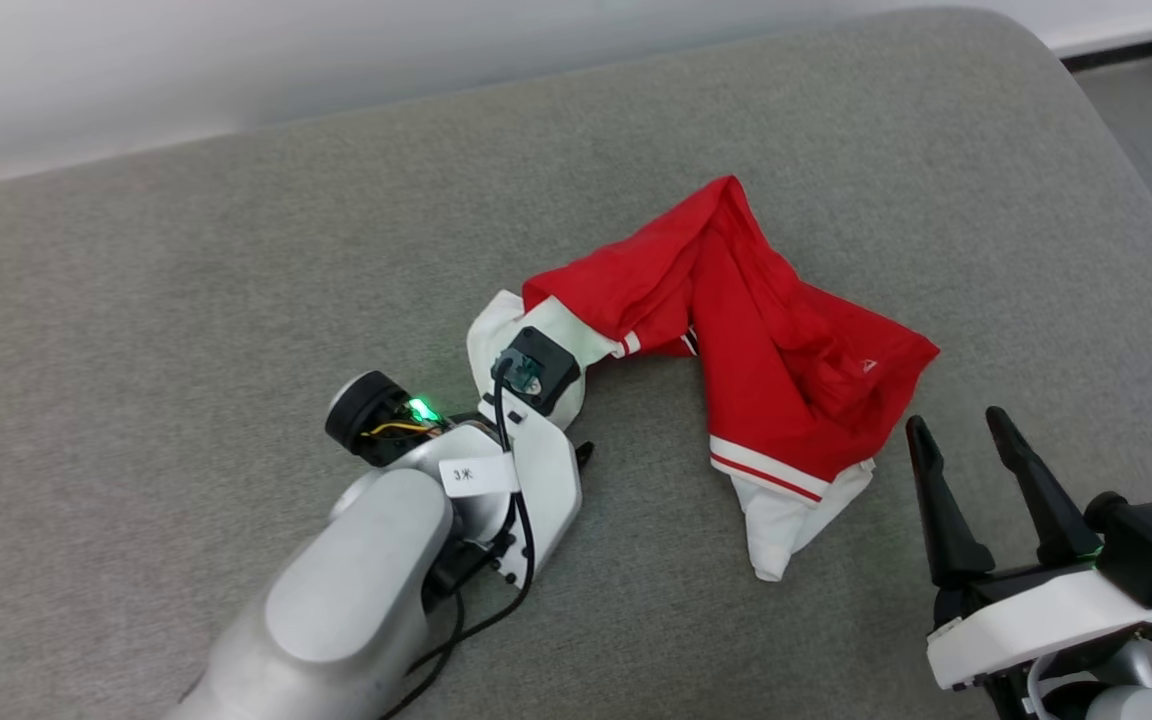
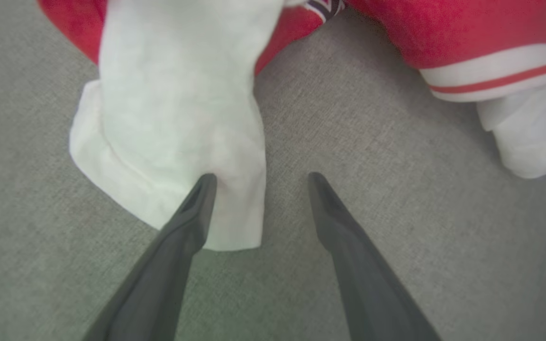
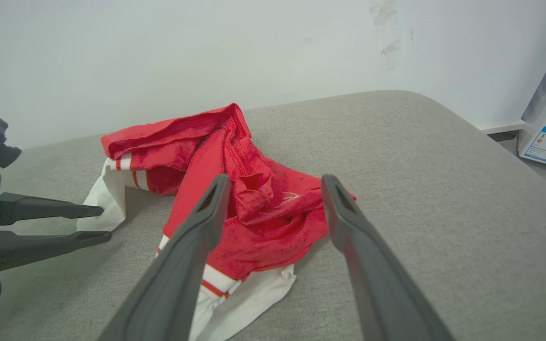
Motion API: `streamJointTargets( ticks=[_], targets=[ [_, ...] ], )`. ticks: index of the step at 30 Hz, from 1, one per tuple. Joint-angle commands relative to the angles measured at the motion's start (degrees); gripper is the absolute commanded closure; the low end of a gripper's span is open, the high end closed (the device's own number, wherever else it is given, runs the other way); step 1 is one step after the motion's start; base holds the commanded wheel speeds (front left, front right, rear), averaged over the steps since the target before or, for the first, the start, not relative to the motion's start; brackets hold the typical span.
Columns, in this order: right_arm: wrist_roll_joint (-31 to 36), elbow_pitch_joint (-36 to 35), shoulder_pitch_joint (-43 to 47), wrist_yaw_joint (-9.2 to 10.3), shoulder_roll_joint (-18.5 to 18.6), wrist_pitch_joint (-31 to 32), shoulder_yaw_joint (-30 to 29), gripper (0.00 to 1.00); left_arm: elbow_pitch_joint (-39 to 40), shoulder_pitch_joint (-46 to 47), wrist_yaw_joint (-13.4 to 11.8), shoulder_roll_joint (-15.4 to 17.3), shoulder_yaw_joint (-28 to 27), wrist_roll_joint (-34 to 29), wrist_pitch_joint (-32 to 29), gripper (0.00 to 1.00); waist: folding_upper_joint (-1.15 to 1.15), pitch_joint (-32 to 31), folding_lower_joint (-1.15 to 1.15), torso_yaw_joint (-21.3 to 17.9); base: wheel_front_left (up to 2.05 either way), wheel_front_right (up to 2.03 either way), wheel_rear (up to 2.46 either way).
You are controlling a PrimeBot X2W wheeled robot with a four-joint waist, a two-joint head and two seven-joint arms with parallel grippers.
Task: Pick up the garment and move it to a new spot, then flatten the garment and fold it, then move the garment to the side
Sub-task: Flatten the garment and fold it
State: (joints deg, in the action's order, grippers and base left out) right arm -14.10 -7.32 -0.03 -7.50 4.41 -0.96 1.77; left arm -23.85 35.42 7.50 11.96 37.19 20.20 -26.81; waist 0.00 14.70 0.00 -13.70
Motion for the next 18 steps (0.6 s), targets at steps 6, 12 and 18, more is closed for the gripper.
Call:
streamJointTargets(
  ticks=[6,12,18],
  targets=[
    [-1.0,1.8,-1.8,0.02,-0.6,-1.4,0.6,0.00,-3.7,3.2,0.0,3.4,4.4,3.4,-6.6,0.00,0.00,2.8,0.00,-2.6,0.00,0.00,0.00],
    [-1.7,2.9,-2.6,0.02,-0.8,-2.5,0.7,0.00,-5.7,4.0,0.0,6.0,8.8,7.8,-13.1,0.71,0.00,3.3,0.00,-3.0,0.00,0.00,0.00],
    [-2.2,3.4,-2.0,0.02,-0.8,-2.9,0.0,0.00,-2.7,4.1,-0.8,7.5,7.2,7.8,-7.9,1.00,0.00,2.1,0.00,-2.0,0.00,0.00,0.00]
  ],
)
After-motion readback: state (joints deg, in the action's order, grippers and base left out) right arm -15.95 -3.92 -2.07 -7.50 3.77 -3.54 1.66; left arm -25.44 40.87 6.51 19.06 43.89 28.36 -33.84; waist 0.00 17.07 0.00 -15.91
